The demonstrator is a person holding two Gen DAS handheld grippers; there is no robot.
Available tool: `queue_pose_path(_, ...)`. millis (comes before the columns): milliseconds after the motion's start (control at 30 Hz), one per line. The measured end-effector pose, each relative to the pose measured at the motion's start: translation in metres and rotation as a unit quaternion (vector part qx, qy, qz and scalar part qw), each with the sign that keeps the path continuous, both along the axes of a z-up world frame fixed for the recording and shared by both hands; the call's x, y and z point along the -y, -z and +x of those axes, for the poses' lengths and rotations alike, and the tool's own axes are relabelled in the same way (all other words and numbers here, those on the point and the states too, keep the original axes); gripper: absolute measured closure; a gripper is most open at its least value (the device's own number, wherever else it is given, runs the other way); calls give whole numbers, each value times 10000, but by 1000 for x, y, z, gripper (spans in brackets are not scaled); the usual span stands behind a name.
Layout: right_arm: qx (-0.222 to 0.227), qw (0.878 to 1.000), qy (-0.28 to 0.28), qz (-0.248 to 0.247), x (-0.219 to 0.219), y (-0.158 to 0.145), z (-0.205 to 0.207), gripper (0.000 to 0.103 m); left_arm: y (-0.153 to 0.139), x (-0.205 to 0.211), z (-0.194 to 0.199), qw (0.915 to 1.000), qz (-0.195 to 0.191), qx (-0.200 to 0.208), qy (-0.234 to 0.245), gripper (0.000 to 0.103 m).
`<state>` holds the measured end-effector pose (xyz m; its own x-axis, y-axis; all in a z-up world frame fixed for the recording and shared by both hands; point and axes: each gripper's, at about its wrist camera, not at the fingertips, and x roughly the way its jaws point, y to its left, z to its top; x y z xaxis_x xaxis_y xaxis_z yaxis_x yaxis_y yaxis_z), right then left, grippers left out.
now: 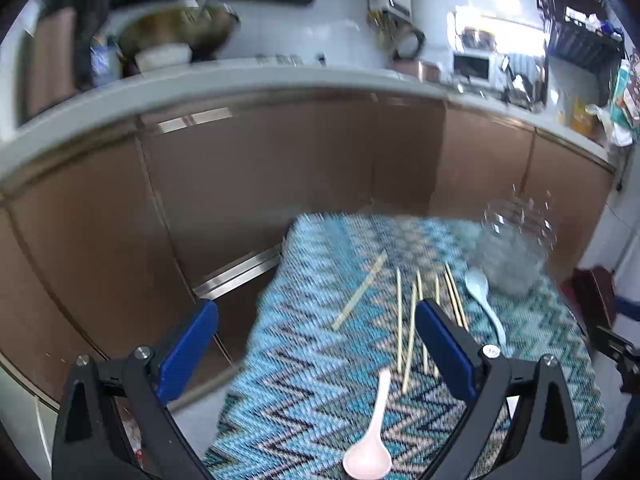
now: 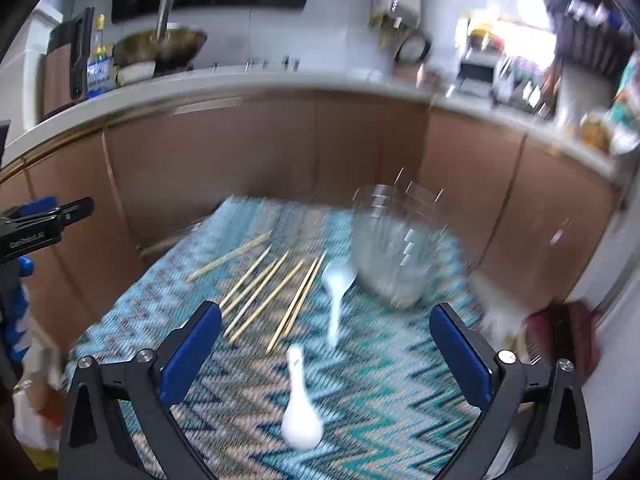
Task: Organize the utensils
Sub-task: 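Grasp the pink spoon with the left tool while the right tool grasps a white spoon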
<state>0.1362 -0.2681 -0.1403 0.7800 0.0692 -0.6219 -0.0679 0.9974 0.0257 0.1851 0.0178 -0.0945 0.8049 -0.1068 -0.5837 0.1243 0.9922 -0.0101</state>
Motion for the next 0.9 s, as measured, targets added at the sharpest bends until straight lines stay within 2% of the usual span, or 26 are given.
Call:
queue_pose_path(67, -406, 9986, -196, 286, 7, 17, 13, 26, 12, 1, 8, 9995, -38, -288, 152, 4)
queue_pose_path(167, -802, 9948, -439, 442, 9, 35, 25, 44, 30, 3, 18, 9970, -119, -677, 344, 4)
queue_pose_path(300, -1221, 9879, -805, 522, 2, 59, 42, 60, 54, 9, 29, 9915, -241, -1126, 598, 5)
queue_pose_path(433, -1719, 9772, -1090, 612, -4, 86, 60, 75, 83, 23, 39, 9799, -332, -1696, 994, 5)
queue_pose_path(667, -2463, 9593, -1304, 444, -18, 129, 95, 79, 115, 37, 56, 9656, -345, -2300, 1159, 8)
queue_pose_path(733, -2576, 9570, -1266, 417, -17, 135, 105, 79, 120, 42, 60, 9629, -278, -2407, 1188, 15)
queue_pose_path(800, -2654, 9555, -1222, 417, -17, 141, 115, 79, 127, 46, 65, 9594, -198, -2539, 1216, 31)
queue_pose_path(900, -2792, 9521, -1200, 352, -19, 148, 126, 79, 138, 53, 71, 9527, -121, -2752, 1283, 47)
